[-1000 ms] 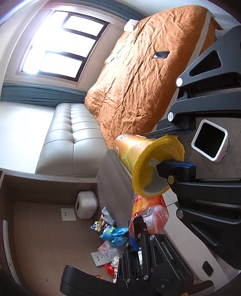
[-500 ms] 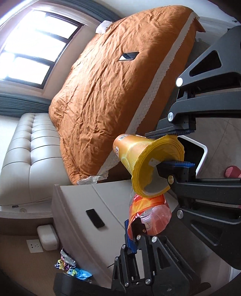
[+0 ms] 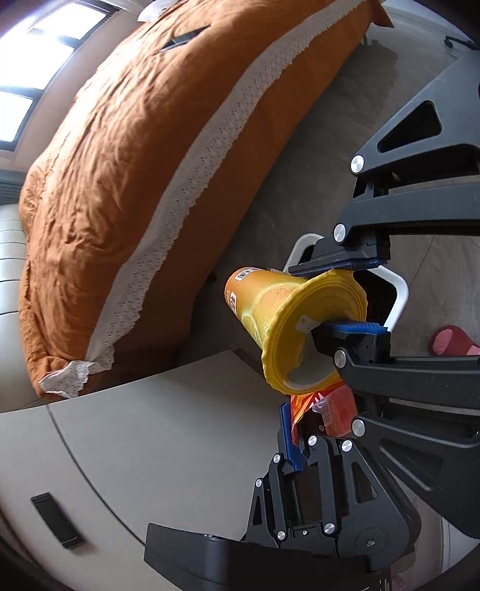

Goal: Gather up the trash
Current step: 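Carry the bottle and canister to the white bin and release both, then move both open tools back over the desk toward the bags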

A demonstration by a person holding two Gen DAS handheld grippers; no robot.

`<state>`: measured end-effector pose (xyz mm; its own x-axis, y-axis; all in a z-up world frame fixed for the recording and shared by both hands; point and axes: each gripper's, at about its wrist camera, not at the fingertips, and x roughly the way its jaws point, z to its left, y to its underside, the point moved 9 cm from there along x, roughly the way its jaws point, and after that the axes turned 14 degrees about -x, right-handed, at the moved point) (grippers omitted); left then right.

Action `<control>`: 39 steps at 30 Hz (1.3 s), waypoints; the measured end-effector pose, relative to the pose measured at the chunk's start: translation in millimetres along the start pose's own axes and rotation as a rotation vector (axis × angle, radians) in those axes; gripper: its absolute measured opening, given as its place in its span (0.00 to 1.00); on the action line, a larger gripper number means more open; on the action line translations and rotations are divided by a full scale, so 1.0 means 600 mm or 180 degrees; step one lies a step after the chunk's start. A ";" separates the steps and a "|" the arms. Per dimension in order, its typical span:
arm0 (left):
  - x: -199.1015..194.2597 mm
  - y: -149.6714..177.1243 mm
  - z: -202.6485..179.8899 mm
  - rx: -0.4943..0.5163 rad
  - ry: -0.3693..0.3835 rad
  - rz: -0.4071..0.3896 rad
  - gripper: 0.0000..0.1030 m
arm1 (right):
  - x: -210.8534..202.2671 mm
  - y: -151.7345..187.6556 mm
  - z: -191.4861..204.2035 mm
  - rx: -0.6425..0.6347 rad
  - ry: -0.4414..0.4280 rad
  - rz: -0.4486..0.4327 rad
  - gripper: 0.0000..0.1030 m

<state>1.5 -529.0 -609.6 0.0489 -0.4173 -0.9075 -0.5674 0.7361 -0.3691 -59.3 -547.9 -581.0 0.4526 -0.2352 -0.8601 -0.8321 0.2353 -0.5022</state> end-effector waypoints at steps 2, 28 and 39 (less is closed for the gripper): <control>0.034 0.008 0.002 -0.0035 0.0072 0.0086 0.09 | 0.041 0.015 -0.001 0.0004 -0.0092 0.0082 0.24; -0.121 -0.022 0.019 -0.0077 -0.0269 -0.0139 0.95 | -0.067 -0.023 0.011 -0.0026 -0.0044 -0.0115 0.96; -0.410 -0.066 0.005 -0.0372 -0.0511 -0.0736 0.95 | -0.324 -0.148 0.024 -0.0118 0.0064 -0.0867 0.96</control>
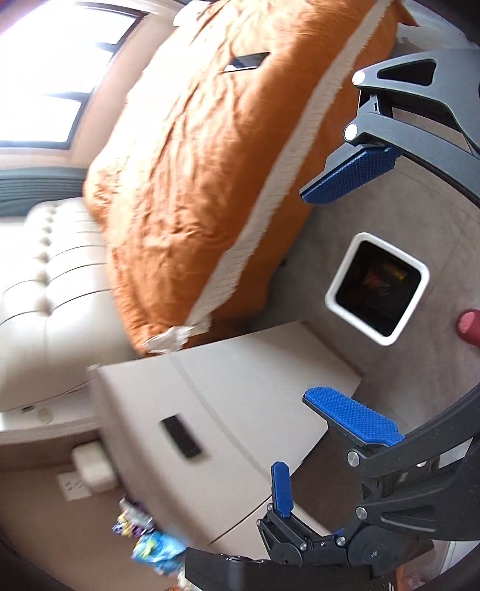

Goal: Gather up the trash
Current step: 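Move both open tools back over the desk toward the bags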

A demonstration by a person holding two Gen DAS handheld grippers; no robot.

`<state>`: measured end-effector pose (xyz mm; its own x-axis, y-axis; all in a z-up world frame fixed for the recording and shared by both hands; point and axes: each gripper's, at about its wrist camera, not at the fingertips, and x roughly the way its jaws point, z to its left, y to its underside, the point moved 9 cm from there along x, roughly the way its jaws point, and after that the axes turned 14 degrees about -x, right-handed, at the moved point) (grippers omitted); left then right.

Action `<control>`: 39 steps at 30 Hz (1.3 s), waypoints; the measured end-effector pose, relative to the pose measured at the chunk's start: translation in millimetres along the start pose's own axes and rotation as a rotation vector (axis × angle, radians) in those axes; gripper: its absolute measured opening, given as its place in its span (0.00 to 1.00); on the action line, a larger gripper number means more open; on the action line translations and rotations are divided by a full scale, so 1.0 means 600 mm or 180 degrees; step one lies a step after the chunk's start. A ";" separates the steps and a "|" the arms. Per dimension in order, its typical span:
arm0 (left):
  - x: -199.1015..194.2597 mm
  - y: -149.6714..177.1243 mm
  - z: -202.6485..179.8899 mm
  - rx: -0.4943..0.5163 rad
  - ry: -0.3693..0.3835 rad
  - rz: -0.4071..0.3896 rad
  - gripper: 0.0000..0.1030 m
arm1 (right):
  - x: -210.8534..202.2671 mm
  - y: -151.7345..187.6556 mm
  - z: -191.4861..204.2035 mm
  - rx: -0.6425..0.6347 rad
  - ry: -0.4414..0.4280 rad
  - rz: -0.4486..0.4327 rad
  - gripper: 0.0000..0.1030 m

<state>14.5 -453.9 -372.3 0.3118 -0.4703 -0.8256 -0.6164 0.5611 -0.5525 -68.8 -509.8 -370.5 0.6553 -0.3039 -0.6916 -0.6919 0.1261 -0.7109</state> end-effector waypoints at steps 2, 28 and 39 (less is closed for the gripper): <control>-0.046 -0.021 0.014 -0.0072 -0.0100 -0.0115 0.95 | -0.035 -0.036 0.008 -0.0055 -0.0037 -0.0145 0.96; -0.428 -0.050 0.388 -0.1304 -0.1691 -0.1216 0.95 | -0.175 -0.393 0.343 -0.1021 -0.1169 -0.1304 0.96; -0.336 -0.045 0.458 -0.1247 -0.1159 -0.0888 0.95 | -0.072 -0.453 0.480 -0.1177 -0.1402 -0.1016 0.96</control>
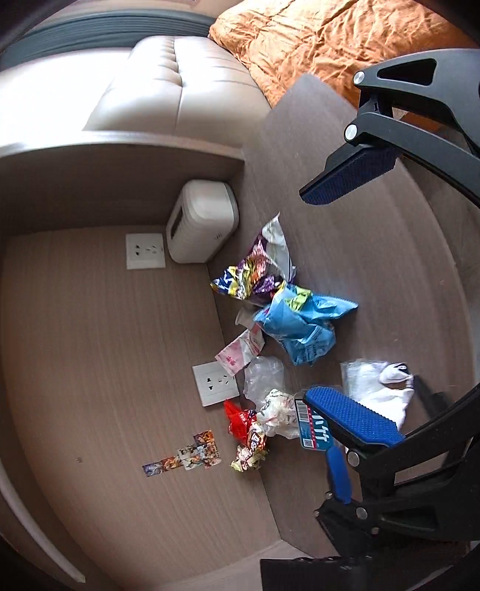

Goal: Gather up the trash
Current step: 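Move both open tools back over the desk toward the bags, then grasp the white plastic bag with the left tool while the right tool grasps the blue bag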

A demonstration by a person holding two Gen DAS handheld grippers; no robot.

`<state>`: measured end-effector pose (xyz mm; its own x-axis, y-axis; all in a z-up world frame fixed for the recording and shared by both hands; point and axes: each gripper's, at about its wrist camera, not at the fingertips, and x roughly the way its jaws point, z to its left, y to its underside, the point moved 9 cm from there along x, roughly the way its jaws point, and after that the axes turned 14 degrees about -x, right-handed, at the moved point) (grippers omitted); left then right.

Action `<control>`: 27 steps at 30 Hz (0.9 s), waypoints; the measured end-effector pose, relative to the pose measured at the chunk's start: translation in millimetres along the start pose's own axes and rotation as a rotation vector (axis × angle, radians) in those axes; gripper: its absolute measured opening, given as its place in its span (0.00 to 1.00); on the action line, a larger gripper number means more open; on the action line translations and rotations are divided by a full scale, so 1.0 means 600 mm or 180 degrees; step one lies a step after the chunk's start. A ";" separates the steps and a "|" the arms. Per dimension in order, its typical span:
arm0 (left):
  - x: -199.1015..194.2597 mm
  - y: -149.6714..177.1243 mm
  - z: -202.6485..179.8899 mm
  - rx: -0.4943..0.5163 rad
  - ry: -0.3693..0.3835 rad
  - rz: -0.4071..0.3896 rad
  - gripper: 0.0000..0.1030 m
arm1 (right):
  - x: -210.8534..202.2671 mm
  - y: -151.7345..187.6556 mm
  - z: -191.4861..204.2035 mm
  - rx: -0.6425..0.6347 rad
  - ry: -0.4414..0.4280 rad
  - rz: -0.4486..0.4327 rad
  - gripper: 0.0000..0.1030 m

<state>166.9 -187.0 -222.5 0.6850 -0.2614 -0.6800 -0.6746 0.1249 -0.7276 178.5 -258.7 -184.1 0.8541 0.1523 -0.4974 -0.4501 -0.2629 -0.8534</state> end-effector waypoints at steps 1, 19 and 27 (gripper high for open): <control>0.013 0.001 0.003 0.0040 0.0011 0.0039 0.95 | 0.019 -0.002 0.003 -0.0002 -0.0010 0.0031 0.96; 0.103 0.032 -0.005 0.0229 0.0441 0.0549 0.61 | 0.222 0.035 0.028 0.0162 -0.0348 0.0629 0.66; 0.080 0.008 0.001 0.0222 0.0384 0.0471 0.57 | 0.172 0.013 0.012 0.0206 -0.0324 0.0471 0.59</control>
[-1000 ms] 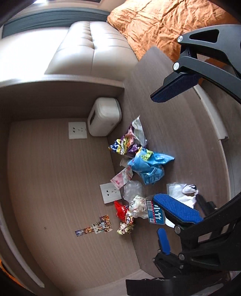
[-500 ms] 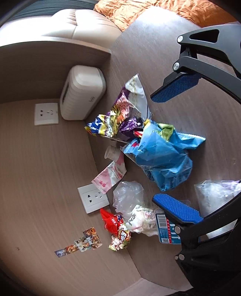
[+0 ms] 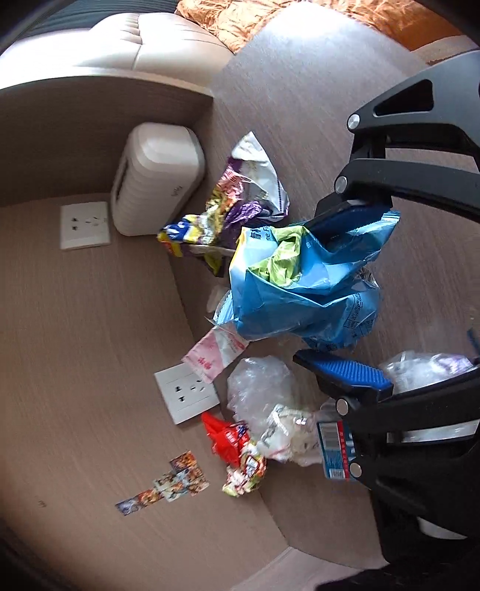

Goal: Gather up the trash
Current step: 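Grasp the white plastic bag with the left tool while the right tool grasps the blue bag, then carry both bags over the white bin and open both tools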

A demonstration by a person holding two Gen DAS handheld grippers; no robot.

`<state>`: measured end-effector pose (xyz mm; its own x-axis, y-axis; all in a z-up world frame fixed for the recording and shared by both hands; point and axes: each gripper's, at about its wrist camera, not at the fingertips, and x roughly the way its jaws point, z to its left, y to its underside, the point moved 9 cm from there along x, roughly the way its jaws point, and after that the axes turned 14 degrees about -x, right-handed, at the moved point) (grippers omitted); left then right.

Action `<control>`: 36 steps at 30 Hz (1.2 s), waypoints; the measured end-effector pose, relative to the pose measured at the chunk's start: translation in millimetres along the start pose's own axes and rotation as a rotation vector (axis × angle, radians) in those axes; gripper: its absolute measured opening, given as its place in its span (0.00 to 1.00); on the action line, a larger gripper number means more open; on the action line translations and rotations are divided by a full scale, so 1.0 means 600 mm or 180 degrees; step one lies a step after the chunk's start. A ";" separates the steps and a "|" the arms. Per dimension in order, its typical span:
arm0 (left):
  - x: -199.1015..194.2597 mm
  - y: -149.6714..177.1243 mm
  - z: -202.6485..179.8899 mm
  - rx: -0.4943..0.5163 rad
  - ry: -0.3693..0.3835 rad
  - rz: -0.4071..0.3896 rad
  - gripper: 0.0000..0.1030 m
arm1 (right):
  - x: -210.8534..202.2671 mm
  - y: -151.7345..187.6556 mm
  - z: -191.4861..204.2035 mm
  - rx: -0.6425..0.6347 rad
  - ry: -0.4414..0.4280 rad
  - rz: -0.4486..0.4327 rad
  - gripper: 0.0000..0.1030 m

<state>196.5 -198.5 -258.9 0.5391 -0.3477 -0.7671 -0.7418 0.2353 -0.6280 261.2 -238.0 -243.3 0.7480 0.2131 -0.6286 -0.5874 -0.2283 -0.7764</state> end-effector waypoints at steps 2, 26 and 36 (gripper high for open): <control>-0.023 -0.014 0.001 -0.0042 0.0001 -0.0083 0.57 | -0.038 -0.009 -0.008 0.0031 0.0035 -0.0111 0.59; -0.110 -0.040 -0.298 0.0661 0.0729 -0.0328 0.57 | -0.447 0.148 -0.160 0.0766 0.1163 -0.0454 0.59; -0.086 0.046 -0.456 0.1110 0.1197 -0.0082 0.57 | -0.524 0.286 -0.203 0.1171 0.1495 -0.0275 0.59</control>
<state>39.1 -422.5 -200.9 0.3271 -0.6446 -0.6910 -0.5185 0.4889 -0.7015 -37.3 -459.6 -173.6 0.8050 -0.2454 -0.5401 -0.5240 0.1328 -0.8413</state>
